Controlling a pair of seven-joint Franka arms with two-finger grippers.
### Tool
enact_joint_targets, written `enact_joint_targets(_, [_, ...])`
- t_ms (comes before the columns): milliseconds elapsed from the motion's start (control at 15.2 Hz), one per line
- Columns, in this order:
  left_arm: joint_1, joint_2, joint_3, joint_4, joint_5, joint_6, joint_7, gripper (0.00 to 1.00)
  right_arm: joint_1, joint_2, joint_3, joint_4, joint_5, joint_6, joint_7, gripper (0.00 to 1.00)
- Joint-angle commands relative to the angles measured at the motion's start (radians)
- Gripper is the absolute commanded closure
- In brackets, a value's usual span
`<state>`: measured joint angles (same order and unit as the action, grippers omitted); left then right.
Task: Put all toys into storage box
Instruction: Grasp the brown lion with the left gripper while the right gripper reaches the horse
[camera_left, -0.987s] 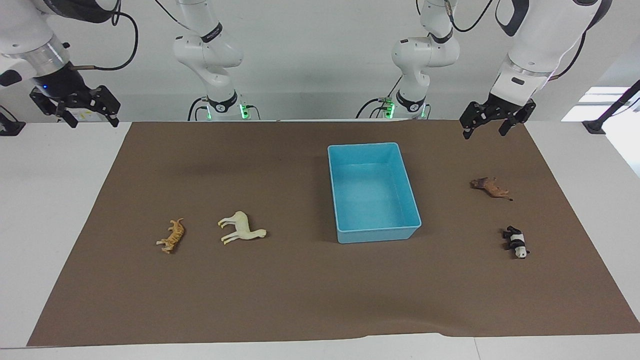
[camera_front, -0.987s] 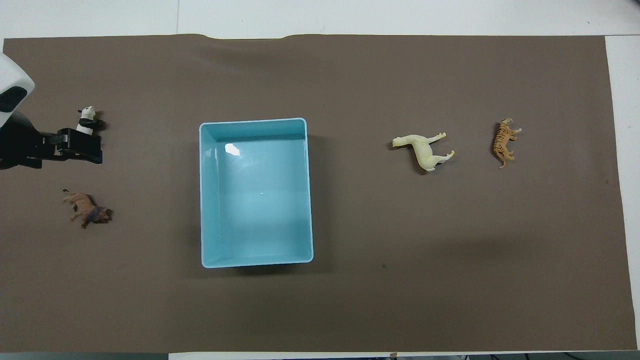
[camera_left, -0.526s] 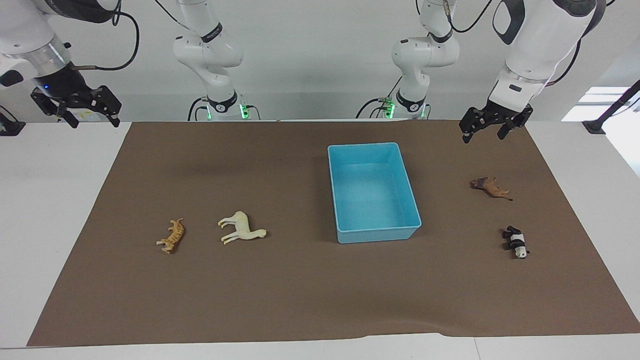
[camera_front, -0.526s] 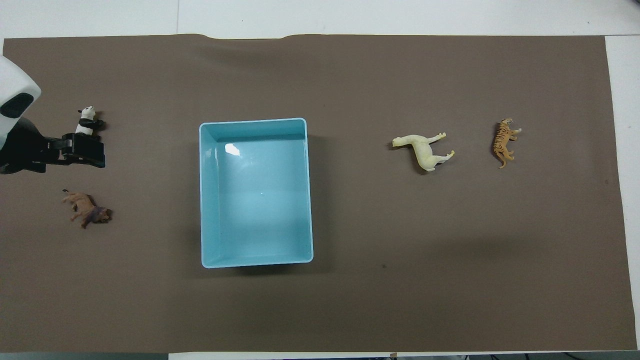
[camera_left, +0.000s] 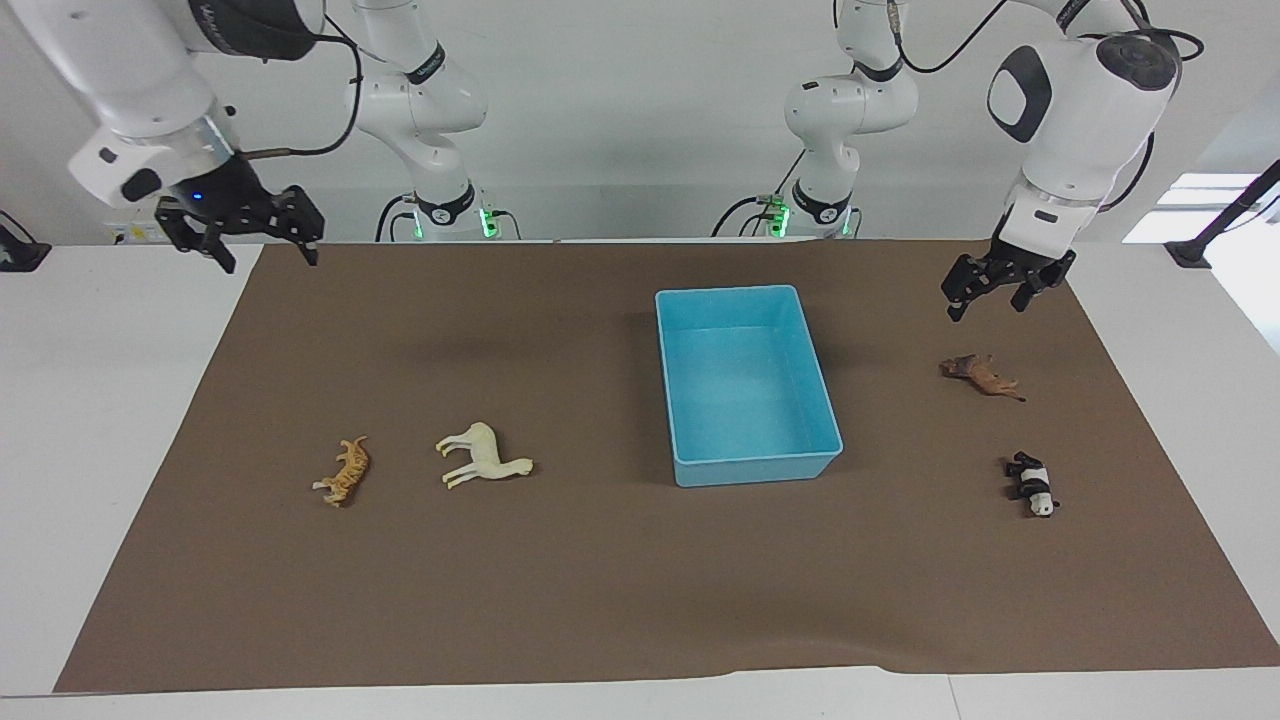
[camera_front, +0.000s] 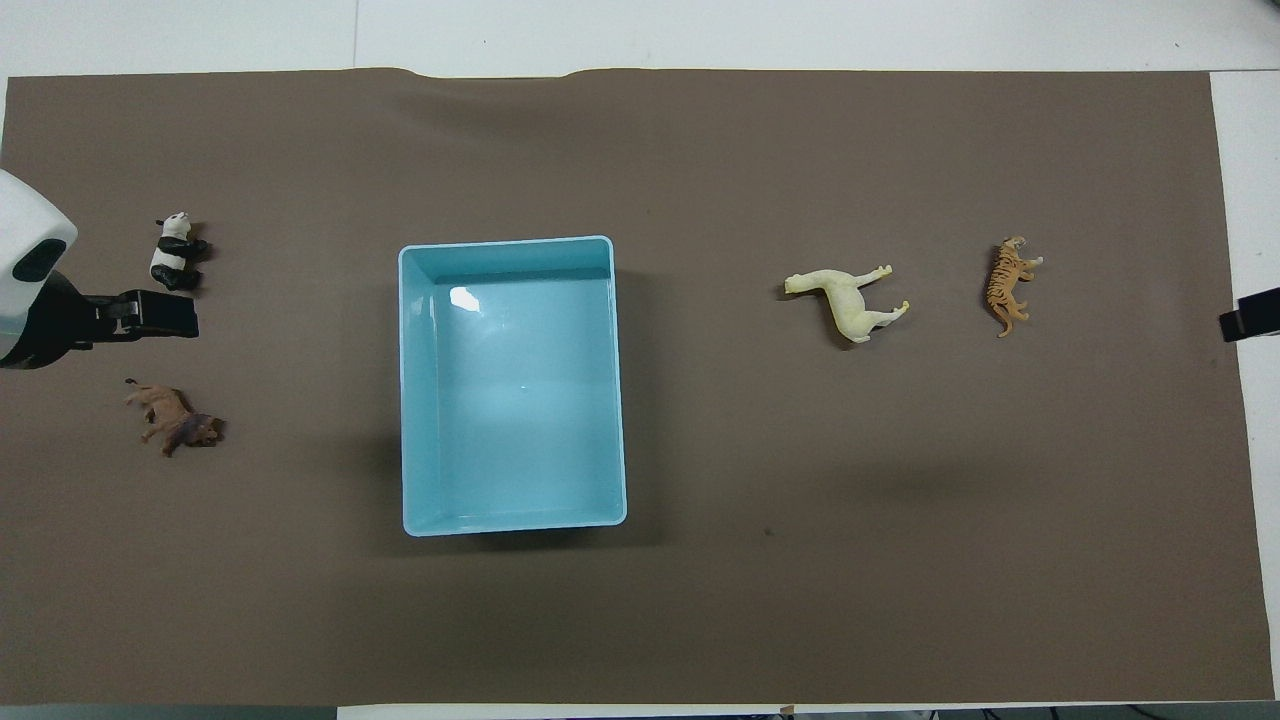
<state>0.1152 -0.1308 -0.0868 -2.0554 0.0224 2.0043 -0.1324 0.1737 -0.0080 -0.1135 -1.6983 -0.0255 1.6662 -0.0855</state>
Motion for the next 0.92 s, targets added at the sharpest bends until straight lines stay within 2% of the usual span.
enact_joint_targets(0, [0.041, -0.007, -0.008, -0.124, 0.011, 0.158, -0.169, 0.00, 0.074, 0.055, 0.001, -0.122, -0.004, 0.194, 0.097, 0.00])
enact_joint_targets(197, [0.119, 0.039, -0.008, -0.164, 0.011, 0.224, -0.204, 0.00, 0.130, 0.167, 0.001, -0.136, 0.004, 0.372, 0.161, 0.00])
enact_joint_targets(329, [0.150, 0.045, -0.008, -0.224, 0.011, 0.322, -0.175, 0.00, 0.130, 0.190, 0.003, -0.184, 0.007, 0.479, 0.132, 0.00])
enact_joint_targets(461, [0.164, 0.088, -0.007, -0.265, 0.011, 0.433, -0.146, 0.00, 0.135, 0.198, 0.005, -0.254, 0.007, 0.581, 0.077, 0.00])
enact_joint_targets(592, [0.207, 0.121, -0.008, -0.267, 0.011, 0.471, -0.083, 0.00, 0.135, 0.204, 0.003, -0.288, 0.007, 0.625, 0.000, 0.00])
enact_joint_targets(855, [0.239, 0.157, -0.008, -0.298, 0.011, 0.556, -0.058, 0.00, 0.173, 0.264, 0.003, -0.290, 0.007, 0.690, -0.005, 0.00])
